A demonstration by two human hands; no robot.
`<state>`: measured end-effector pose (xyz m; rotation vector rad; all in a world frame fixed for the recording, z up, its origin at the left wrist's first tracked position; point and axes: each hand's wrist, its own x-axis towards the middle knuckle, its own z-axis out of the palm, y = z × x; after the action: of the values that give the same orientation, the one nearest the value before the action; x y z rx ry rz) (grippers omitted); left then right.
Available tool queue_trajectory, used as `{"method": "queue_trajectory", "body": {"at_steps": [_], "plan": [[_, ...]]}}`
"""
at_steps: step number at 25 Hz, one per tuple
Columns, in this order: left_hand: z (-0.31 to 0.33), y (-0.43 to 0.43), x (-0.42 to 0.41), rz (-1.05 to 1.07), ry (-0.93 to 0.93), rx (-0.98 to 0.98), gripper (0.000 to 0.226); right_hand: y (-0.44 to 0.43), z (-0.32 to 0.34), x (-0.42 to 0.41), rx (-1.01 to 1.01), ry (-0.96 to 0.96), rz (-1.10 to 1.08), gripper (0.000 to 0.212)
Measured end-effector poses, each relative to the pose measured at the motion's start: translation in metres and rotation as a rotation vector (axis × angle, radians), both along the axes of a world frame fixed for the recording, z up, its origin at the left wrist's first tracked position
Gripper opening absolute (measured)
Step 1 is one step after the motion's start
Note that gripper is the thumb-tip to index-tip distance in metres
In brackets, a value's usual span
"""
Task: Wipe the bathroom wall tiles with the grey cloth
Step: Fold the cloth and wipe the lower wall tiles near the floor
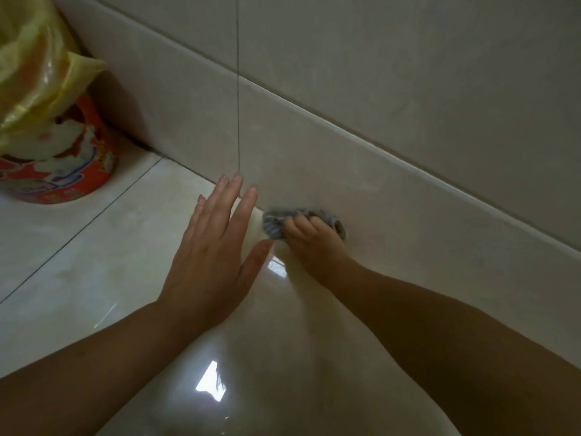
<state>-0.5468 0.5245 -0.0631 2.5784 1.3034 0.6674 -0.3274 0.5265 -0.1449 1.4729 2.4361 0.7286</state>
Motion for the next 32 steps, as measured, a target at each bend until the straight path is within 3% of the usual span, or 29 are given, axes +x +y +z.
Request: {"method": "queue_trajectory", "body": {"at_steps": [5, 9, 12, 15, 19, 23, 26, 29, 32], "plan": [[0.007, -0.019, 0.029, -0.105, 0.024, 0.008, 0.067, -0.094, -0.001, 0.076, 0.062, 0.087, -0.03, 0.041], [0.016, -0.043, 0.059, -0.188, 0.013, 0.009, 0.067, -0.188, 0.011, 0.134, -0.011, 0.099, -0.243, 0.047], [0.022, -0.058, 0.079, -0.229, 0.01, 0.016, 0.067, -0.248, 0.036, 0.17, 0.056, 0.14, -0.378, 0.048], [0.027, -0.067, 0.1, -0.272, 0.003, 0.022, 0.068, -0.261, 0.073, 0.179, 0.273, 0.225, -0.449, 0.047], [0.038, -0.076, 0.129, -0.295, -0.009, 0.014, 0.069, -0.226, 0.099, 0.154, 0.595, 0.481, -0.492, 0.036], [0.039, -0.086, 0.145, -0.309, 0.024, 0.021, 0.07, -0.202, 0.048, 0.133, 0.353, 0.355, -0.455, 0.039], [0.036, -0.099, 0.15, -0.37, 0.059, 0.05, 0.068, -0.247, 0.012, 0.164, 0.195, 0.294, -0.539, 0.029], [0.035, -0.105, 0.15, -0.419, 0.087, 0.081, 0.067, -0.305, 0.035, 0.202, 0.267, 0.352, -0.662, 0.034], [0.038, -0.107, 0.157, -0.451, 0.094, 0.082, 0.068, -0.323, 0.09, 0.224, 0.532, 0.435, -0.688, 0.045]]}}
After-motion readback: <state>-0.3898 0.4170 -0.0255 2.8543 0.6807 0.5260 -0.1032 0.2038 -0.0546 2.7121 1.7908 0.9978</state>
